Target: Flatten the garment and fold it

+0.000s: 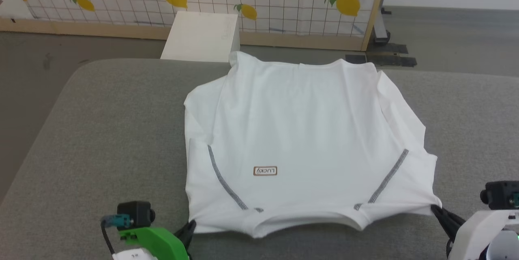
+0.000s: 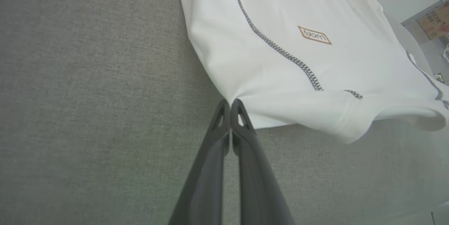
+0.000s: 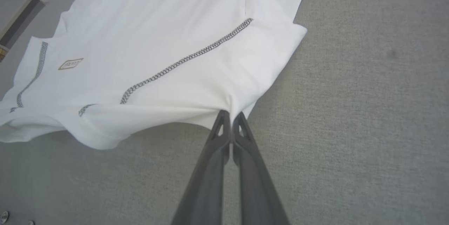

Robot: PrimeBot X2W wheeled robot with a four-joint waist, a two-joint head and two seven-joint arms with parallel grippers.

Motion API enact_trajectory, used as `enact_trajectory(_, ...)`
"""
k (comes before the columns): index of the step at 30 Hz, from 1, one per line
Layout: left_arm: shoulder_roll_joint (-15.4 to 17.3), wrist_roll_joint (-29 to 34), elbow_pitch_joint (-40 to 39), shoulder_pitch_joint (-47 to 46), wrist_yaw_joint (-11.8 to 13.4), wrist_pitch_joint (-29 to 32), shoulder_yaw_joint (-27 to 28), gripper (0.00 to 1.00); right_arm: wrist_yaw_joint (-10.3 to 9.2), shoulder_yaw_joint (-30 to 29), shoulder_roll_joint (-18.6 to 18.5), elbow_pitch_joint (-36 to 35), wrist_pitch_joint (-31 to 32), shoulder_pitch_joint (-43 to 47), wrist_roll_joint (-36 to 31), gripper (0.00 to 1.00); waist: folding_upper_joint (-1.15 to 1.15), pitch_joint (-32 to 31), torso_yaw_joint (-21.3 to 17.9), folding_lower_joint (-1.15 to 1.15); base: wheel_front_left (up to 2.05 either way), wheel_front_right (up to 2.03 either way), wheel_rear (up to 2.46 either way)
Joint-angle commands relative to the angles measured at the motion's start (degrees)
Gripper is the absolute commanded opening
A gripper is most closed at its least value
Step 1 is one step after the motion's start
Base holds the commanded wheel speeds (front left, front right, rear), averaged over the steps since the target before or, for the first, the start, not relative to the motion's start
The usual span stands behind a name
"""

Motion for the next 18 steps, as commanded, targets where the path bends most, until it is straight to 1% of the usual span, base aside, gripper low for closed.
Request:
enact_trajectory(1, 1.6, 0.43, -0.54, 2.25, 1.5, 0.93, -0.05, 0.0, -0.13, -1.04, 0.04, -1.22, 1.6, 2.01, -1.43, 0.0, 0.54, -1.58, -0.33, 0.01, 0.0, 0.0, 0.0)
enact_trajectory(7, 3.16, 0.53, -1.94, 7.1, 4.66, 4.57, -1.82, 0.0, -0.13, -2.16, 1.44, -3.42, 7.64, 7.88, -3.71, 0.0, 0.54, -2.02, -0.32, 0.01, 0.0, 0.0, 0.0)
enact_trajectory(10, 3.68, 0.23, -1.58, 8.27, 5.74, 6.32, -2.32, 0.0, -0.13, -2.44, 1.83, -4.04, 10.03, 9.71, -4.76, 0.0, 0.54, -2.1, -0.22, 0.01, 0.0, 0.0, 0.0)
enact_trajectory(14, 3.77, 0.03, -0.42, 8.44, 6.25, 7.5, -2.78, 0.0, -0.13, -2.16, 1.99, -4.2, 12.02, 10.84, -6.76, 0.0, 0.54, -1.94, -0.1, 0.01, 0.0, 0.0, 0.0)
enact_trajectory(18, 2.86, -0.52, 2.16, 7.81, 5.79, 8.01, -3.32, 0.0, -0.13, -0.38, 2.1, -2.44, 13.27, 10.33, -8.6, 0.0, 0.54, -1.63, -0.36, 0.01, 0.0, 0.0, 0.0)
